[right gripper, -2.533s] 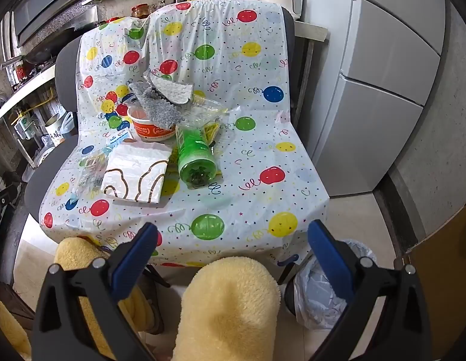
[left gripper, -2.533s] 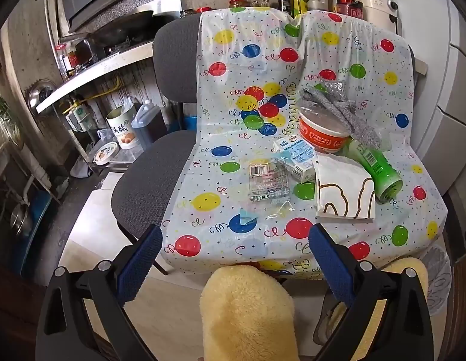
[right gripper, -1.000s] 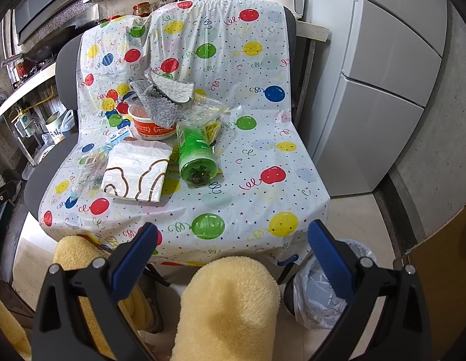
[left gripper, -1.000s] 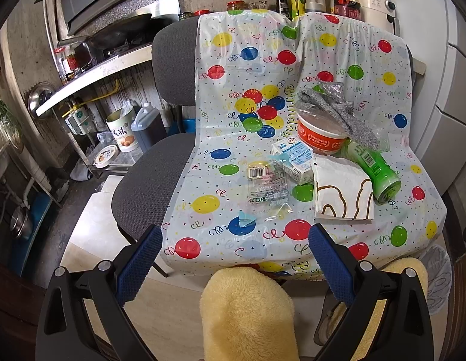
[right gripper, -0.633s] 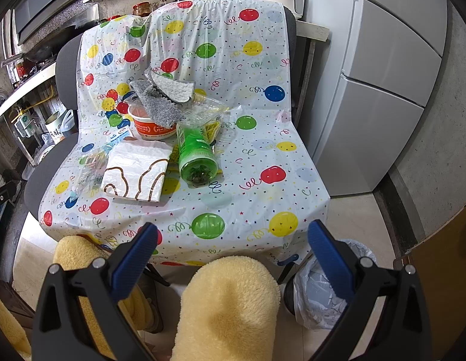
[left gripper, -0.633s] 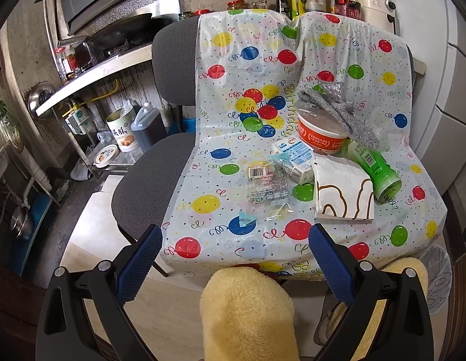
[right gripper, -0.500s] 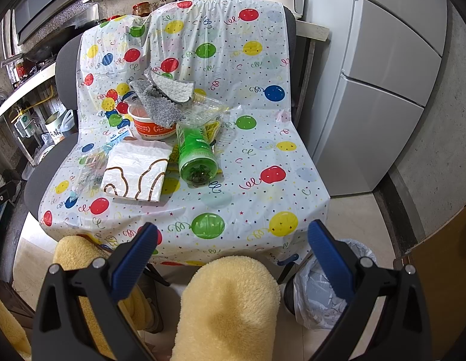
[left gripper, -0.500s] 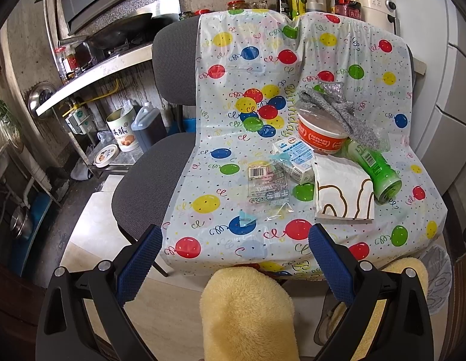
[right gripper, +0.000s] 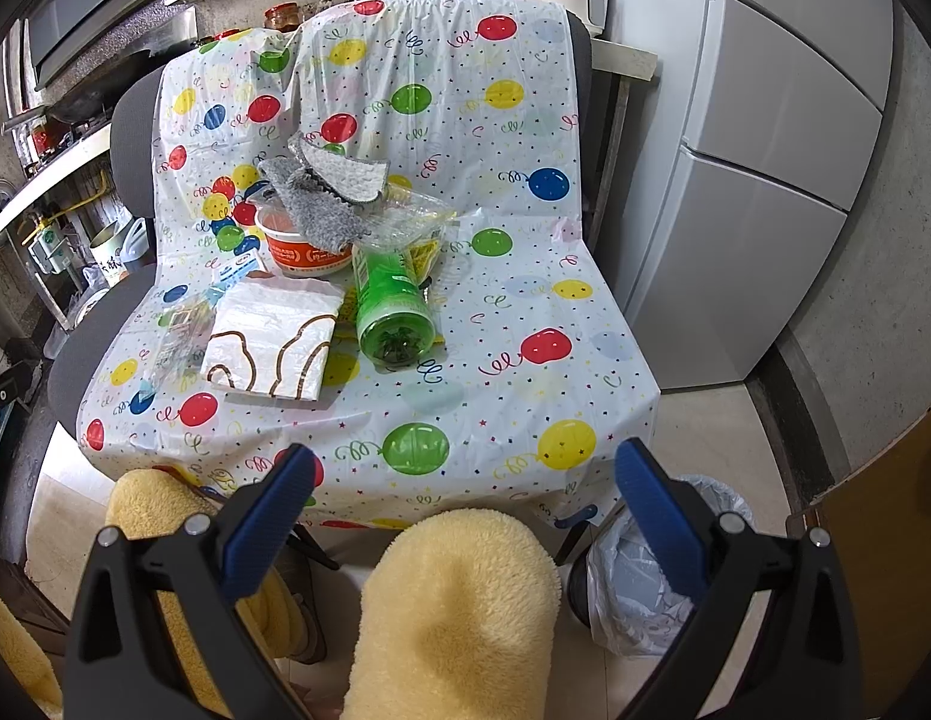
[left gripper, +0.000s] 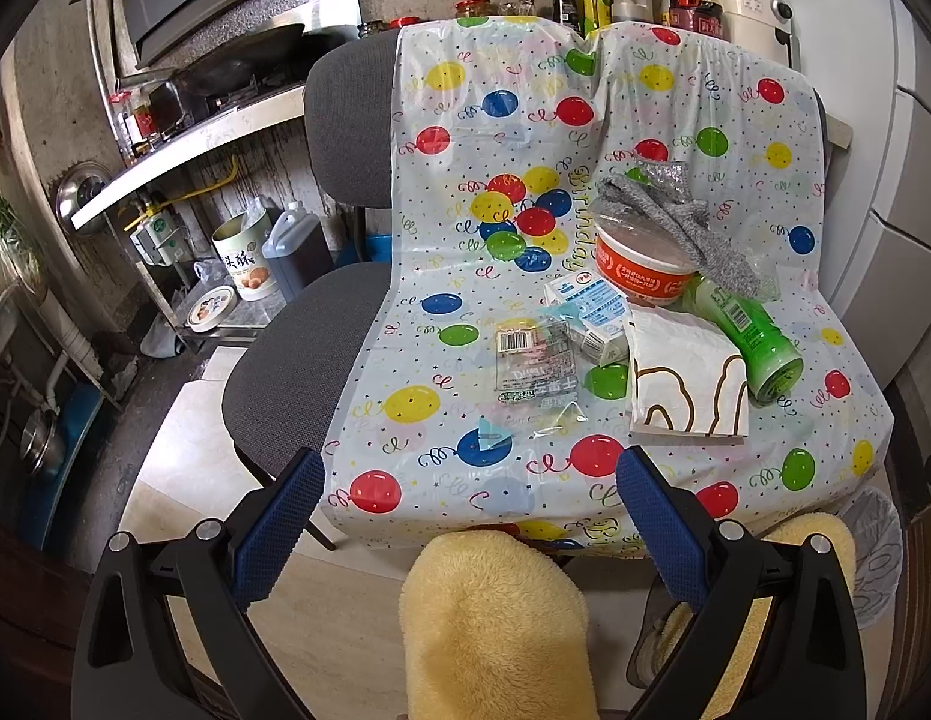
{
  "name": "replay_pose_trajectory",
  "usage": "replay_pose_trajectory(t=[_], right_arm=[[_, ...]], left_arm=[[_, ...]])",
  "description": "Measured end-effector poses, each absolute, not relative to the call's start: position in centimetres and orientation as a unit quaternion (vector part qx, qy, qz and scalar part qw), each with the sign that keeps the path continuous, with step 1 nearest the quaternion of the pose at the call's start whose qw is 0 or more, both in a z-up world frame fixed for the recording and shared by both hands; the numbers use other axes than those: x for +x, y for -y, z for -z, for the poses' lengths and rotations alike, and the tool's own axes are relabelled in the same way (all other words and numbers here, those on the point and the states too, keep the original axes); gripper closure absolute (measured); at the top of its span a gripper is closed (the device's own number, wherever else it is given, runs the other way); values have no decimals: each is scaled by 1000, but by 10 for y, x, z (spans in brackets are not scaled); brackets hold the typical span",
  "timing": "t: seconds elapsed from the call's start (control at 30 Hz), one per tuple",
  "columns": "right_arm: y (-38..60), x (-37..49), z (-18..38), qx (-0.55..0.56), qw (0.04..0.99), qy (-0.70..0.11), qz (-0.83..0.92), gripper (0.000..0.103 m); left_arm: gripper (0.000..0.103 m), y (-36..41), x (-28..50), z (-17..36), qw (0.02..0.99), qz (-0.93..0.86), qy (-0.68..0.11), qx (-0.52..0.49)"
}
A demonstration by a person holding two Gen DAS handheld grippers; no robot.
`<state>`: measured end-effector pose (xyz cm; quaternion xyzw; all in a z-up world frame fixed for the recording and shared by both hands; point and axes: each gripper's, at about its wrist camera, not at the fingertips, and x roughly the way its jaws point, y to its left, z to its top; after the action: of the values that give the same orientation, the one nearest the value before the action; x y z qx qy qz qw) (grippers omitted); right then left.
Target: Collect trash
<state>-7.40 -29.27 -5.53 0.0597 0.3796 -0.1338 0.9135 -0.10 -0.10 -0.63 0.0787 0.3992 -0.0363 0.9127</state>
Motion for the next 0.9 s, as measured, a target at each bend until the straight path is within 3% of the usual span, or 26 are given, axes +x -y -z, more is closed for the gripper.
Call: replay_pose_trajectory(t=[0.5, 0.9], right_arm=[[280, -53, 68, 43, 926, -364, 89, 6], [264, 7, 97, 74, 930, -359, 13, 6]], left_arm=[[7, 1, 16, 26, 903, 64, -420, 66], [7, 1, 54, 75, 890, 51, -445, 86]])
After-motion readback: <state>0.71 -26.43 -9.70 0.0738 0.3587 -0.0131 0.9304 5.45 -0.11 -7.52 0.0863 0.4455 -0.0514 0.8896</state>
